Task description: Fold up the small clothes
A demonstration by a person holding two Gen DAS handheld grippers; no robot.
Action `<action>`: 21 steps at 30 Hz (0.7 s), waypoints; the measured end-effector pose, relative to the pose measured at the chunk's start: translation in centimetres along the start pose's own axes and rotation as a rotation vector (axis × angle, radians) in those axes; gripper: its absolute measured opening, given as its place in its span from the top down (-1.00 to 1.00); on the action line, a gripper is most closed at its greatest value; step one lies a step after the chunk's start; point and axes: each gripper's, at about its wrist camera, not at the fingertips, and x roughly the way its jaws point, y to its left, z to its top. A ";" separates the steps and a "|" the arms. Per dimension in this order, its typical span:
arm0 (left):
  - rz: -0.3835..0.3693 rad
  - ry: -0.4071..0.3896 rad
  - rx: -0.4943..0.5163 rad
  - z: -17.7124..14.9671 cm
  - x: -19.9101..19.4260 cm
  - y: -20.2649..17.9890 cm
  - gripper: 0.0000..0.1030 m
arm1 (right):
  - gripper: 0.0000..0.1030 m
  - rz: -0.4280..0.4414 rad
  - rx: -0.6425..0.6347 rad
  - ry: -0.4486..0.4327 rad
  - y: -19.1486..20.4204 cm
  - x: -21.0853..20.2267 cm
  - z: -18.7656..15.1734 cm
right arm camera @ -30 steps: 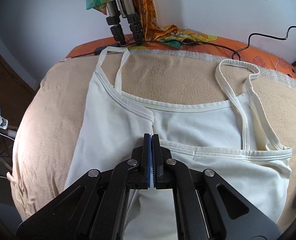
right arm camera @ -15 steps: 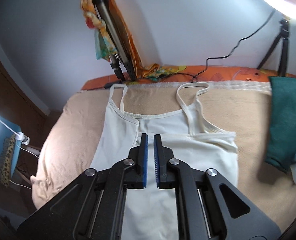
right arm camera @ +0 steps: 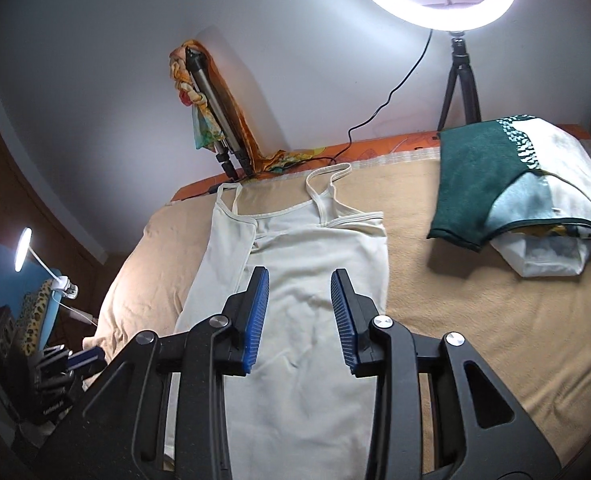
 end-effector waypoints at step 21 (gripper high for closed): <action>-0.233 0.160 0.183 -5.7 8.5 -18.7 0.74 | 0.33 0.018 0.056 0.031 -11.3 -2.2 0.4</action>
